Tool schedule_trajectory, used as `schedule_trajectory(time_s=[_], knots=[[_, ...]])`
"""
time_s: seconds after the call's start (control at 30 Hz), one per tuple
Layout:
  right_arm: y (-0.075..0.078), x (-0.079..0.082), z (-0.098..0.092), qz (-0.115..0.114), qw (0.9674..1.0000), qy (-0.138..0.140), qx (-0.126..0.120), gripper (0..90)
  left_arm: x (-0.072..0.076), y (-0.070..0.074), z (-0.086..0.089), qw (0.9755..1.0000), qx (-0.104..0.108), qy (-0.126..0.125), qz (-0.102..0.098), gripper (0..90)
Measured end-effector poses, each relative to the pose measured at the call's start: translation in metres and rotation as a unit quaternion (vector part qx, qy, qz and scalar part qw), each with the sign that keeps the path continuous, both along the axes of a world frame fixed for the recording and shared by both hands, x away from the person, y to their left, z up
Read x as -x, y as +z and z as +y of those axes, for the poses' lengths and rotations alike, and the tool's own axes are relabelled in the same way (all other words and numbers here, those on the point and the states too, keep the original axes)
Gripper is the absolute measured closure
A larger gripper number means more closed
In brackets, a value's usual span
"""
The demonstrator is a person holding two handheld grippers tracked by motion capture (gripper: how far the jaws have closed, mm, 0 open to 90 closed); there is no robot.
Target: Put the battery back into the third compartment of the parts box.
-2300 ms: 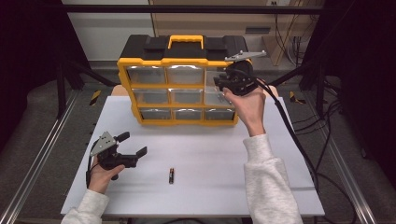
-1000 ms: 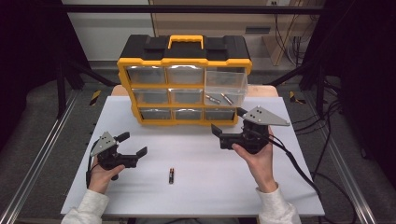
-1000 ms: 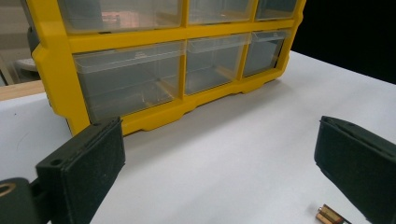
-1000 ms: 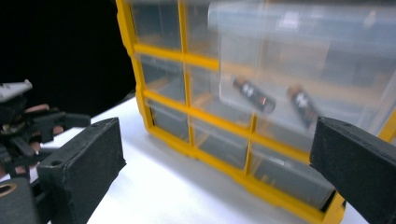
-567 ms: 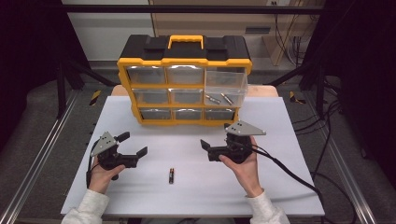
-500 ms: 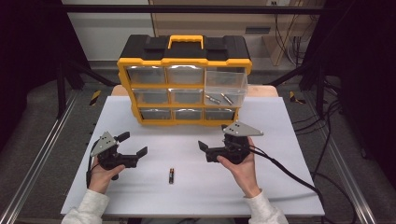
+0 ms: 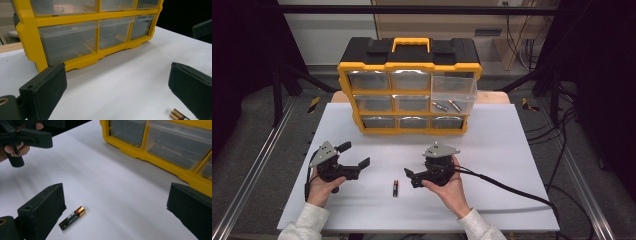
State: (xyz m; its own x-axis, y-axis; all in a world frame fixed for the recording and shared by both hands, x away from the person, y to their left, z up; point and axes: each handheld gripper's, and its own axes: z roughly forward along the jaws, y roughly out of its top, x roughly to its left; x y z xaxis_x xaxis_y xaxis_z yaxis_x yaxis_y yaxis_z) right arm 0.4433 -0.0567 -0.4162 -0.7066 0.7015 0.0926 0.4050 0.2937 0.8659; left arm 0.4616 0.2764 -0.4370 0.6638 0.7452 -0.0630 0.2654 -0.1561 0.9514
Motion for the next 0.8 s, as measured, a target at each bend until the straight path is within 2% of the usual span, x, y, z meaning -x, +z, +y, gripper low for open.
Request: schedule_trajectory(time_s=[0.17,0.33,0.7,0.8], knots=[[-0.009,0.003,0.013,0.012,0.9998,0.013,0.006,2.4,0.001,0.001,0.001,1.0000,0.002,0.001,-0.002,1.6],[-0.020,0.005,0.025,0.023,0.9992,0.024,0.024,2.7,0.001,0.001,0.000,1.0000,0.001,-0.001,-0.005,1.6],[-0.044,0.007,0.052,0.044,0.9958,0.052,0.061,4.2,0.001,0.001,0.001,1.0000,0.001,-0.001,-0.004,1.6],[-0.047,0.006,0.058,0.051,0.9951,0.058,0.061,5.6,0.001,0.001,0.001,1.0000,0.000,-0.001,-0.004,1.6]])
